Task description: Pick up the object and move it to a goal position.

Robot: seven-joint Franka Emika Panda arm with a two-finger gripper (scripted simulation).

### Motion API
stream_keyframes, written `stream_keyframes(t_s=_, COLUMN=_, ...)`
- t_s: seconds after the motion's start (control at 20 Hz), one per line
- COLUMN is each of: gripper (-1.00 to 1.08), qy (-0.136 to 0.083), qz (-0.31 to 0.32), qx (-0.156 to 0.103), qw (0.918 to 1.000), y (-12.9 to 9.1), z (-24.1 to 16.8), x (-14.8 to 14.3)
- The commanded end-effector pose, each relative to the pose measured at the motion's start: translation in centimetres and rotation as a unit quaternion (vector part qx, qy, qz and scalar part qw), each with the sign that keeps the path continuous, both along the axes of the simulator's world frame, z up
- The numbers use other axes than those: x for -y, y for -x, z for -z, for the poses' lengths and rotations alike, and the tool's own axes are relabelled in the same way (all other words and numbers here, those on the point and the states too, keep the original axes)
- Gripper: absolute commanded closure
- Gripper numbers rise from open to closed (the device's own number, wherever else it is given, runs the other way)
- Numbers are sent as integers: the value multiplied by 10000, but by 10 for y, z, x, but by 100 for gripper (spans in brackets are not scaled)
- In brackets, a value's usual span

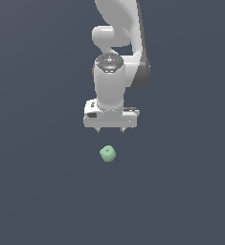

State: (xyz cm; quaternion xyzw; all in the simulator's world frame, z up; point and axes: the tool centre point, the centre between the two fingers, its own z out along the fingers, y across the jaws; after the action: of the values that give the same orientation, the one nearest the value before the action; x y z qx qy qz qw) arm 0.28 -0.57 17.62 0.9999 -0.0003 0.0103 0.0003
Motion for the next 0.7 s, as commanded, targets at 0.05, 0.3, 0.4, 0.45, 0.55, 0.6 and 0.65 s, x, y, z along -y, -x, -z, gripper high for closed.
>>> stream_keyframes(t_s=0.05, gripper=-92, qy=-1, qz=-3, qx=0, qw=10000, y=0, z=0, x=0)
stream_keyframes(t_s=0.3, gripper=-92, qy=-52, qz=-101, qx=15, qw=9999, y=-2, z=-3, x=-6)
stream_keyframes(t_s=0.4, gripper=-92, qy=-82, qz=-145, qx=23, qw=9999, y=-2, z=-6, x=-9)
stream_keyframes(t_s=0.45, gripper=-92, qy=-93, qz=-157, qx=27, qw=9998, y=-2, z=-6, x=-11)
stream_keyframes(t_s=0.55, gripper=-92, qy=-110, qz=-164, qx=32, qw=9998, y=-3, z=-8, x=-12)
stream_keyframes(t_s=0.6, gripper=-92, qy=-114, qz=-159, qx=33, qw=9998, y=-2, z=-9, x=-13)
stream_keyframes(t_s=0.65, gripper=-92, qy=-114, qz=-153, qx=33, qw=9998, y=-2, z=-9, x=-13)
